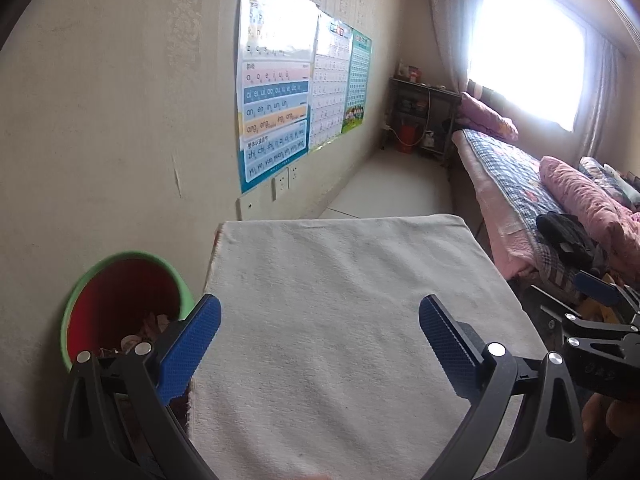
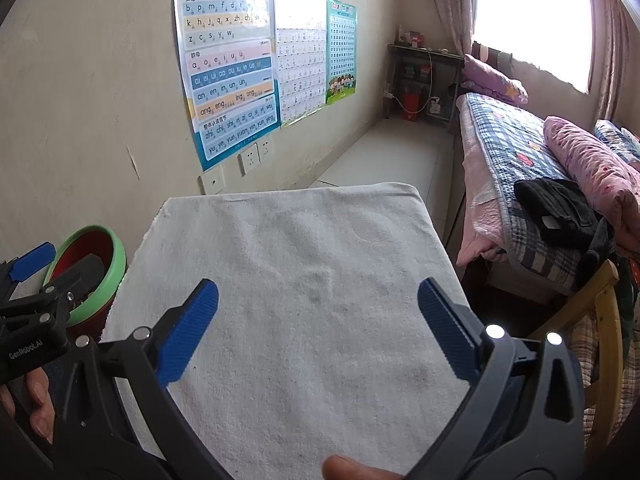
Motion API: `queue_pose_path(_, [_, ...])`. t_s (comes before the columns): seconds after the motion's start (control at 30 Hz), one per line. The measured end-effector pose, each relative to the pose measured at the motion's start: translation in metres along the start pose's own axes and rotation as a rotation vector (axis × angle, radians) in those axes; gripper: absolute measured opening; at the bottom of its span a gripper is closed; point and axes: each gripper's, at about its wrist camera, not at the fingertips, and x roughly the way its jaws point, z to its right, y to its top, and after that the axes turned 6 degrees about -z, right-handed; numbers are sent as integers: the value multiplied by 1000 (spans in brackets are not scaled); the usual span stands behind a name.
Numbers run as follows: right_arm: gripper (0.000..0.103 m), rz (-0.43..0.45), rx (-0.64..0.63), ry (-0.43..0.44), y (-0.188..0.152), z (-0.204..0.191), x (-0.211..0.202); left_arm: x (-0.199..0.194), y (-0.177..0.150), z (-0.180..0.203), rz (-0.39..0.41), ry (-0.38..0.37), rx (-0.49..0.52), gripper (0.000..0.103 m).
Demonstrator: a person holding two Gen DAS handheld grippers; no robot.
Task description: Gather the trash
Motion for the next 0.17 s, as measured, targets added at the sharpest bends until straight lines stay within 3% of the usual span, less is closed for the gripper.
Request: queue_pose_path(0.17, [98, -1, 2, -2, 0, 1, 0, 1, -2, -1, -11, -7, -4, 95])
